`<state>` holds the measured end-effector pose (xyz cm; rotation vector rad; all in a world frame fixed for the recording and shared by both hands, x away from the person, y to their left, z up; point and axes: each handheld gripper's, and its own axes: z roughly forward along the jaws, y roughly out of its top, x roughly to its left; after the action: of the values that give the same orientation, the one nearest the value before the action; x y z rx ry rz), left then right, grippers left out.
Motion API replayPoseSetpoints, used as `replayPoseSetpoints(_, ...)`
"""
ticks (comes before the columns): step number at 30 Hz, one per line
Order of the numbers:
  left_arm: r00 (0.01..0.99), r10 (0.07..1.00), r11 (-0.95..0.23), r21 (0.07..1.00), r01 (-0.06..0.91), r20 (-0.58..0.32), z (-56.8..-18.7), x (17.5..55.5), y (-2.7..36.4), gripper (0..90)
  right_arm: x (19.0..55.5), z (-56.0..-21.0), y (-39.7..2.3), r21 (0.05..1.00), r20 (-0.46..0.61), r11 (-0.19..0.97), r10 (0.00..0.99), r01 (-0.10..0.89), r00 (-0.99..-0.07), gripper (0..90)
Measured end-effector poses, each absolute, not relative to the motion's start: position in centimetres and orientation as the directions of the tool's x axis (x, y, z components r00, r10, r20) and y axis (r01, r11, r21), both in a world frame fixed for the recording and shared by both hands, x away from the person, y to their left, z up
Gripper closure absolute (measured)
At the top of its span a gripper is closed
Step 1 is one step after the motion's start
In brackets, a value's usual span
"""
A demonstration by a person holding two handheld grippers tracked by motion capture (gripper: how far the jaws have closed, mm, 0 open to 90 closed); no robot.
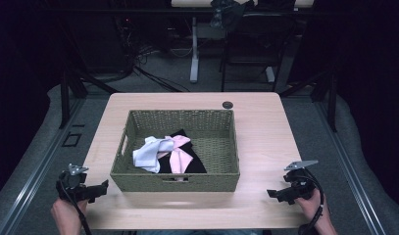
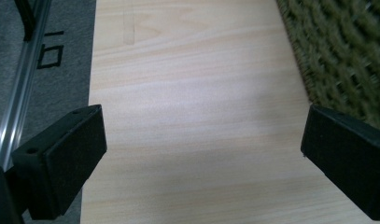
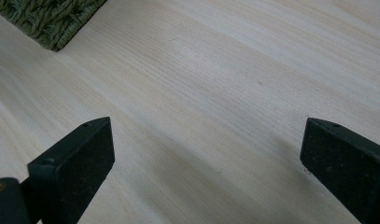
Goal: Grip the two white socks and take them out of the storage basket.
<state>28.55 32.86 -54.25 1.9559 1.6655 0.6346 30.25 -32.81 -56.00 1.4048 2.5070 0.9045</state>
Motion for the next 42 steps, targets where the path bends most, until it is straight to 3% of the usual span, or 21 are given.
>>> replayPoseSetpoints(16,0.186,0.982,-0.156,0.629,0.761,0.019,-49.8,29.9,32.3,0.3,30.3,-56.1,-32.8,0.551,0.173,0.384,0.816,0.741,-0.551,2.4)
replayPoseSetpoints(29,0.284,0.959,-0.233,0.644,0.729,0.025,-45.7,32.8,29.7,0.2,30.3,-56.1,-32.8,0.549,0.17,0.385,0.817,0.741,-0.551,2.4)
replayPoseSetpoints(42,0.381,0.924,-0.312,0.614,0.725,0.02,-44.0,36.3,26.4,0.1,30.3,-56.1,-32.8,0.546,0.167,0.393,0.814,0.74,-0.556,2.4)
